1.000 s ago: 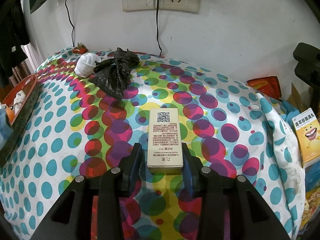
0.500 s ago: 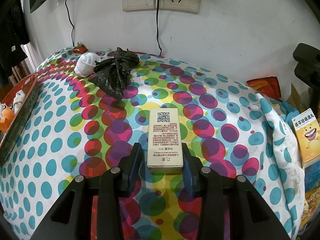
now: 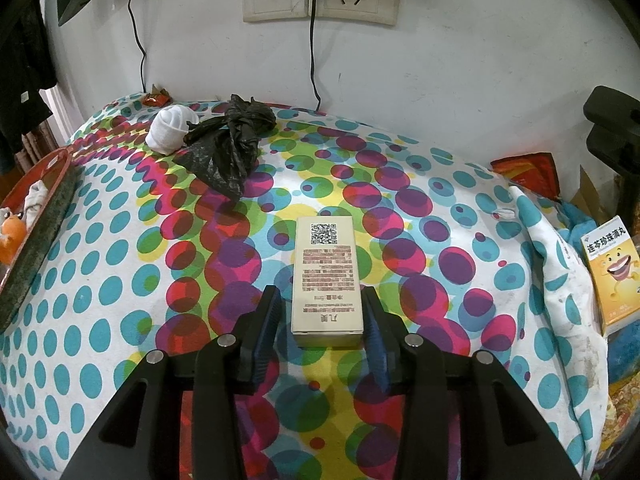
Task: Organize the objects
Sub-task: 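Lower the blue sock over the red tray with the left tool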
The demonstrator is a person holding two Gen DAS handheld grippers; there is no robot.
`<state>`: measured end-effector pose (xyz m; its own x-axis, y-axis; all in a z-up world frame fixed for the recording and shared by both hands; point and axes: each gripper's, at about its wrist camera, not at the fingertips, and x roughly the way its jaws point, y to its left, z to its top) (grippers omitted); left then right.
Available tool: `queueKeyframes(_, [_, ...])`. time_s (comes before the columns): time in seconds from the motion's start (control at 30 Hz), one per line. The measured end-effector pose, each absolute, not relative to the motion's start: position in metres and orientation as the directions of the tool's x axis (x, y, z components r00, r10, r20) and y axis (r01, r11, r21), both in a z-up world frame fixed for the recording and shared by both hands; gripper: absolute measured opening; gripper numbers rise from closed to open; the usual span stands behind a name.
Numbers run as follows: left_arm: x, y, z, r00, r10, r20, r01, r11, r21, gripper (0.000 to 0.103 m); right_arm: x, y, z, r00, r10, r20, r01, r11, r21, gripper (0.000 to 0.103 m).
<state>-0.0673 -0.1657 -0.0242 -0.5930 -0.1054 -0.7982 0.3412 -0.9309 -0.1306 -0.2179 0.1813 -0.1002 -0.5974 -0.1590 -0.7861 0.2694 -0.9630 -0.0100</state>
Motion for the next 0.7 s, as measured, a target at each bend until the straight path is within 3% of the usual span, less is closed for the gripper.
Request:
queueKeyframes(0.23, [-0.062, -0.19, -0.036, -0.576, -0.163, -0.801, 0.375, -0.924, -0.081, 0.033, -0.218, 0.18, -0.1, -0.598, -0.157, -0.786, 0.269, -0.963, -0.013, 0.04])
queueKeyframes(0.7, [-0.062, -0.209, -0.069, -0.519, -0.149, -0.842, 0.392, -0.916, -0.079, 0.033, -0.219, 0.184, -0.1, -0.598, -0.153, -0.787, 0.265, -0.964, -0.014, 0.043])
